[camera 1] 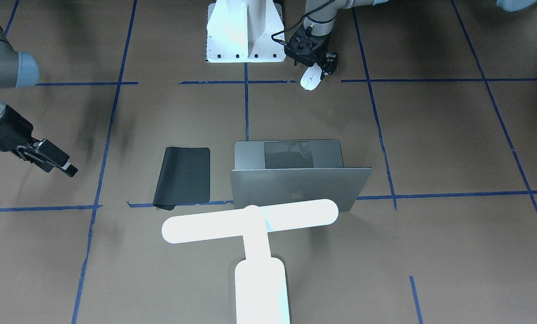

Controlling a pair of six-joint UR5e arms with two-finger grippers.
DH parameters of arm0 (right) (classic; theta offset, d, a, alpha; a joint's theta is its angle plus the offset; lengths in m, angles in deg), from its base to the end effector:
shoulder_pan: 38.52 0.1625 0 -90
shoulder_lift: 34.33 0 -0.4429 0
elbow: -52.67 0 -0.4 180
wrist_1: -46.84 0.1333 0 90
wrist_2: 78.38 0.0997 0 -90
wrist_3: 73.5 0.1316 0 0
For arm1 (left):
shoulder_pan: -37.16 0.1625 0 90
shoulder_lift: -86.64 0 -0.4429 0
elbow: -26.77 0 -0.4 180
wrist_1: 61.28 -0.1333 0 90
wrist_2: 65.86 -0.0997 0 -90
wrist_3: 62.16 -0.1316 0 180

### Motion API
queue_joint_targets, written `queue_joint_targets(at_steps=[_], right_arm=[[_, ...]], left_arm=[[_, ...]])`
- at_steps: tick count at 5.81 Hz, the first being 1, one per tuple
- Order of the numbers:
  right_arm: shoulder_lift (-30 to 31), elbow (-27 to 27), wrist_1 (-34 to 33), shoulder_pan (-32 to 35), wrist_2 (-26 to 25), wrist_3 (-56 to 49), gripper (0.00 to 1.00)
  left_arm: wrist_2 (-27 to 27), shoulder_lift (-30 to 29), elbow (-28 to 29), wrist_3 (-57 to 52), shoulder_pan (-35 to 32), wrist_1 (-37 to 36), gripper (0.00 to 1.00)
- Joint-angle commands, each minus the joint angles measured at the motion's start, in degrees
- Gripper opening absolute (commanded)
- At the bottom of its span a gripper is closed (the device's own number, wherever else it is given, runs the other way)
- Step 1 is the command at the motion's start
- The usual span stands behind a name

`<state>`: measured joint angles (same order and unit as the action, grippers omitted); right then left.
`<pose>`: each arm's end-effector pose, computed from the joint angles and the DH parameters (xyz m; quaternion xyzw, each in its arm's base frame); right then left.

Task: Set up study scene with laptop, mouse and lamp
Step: 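Lower the left gripper and grasp the white mouse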

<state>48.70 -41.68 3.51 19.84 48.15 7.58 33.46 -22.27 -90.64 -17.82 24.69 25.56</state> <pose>-0.2619 -0.5298 0.4951 0.0268 -0.5351 0.2093 0.8180 0.5434 -0.2349 0.3187 0.1121 0.3571 0.2933 0.8797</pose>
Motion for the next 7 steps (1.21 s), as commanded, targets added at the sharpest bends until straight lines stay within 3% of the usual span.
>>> queue_joint_targets(at_steps=[1, 7], right_arm=[[0.4, 0.1, 0.0, 0.1, 0.1, -0.6, 1.00], [0.4, 0.0, 0.0, -0.2, 0.4, -0.7, 1.00]], left_arm=[[0.1, 0.8, 0.9, 0.0, 0.1, 2.1, 1.00], [3.9, 3.3, 1.0, 0.3, 0.5, 2.2, 1.00]])
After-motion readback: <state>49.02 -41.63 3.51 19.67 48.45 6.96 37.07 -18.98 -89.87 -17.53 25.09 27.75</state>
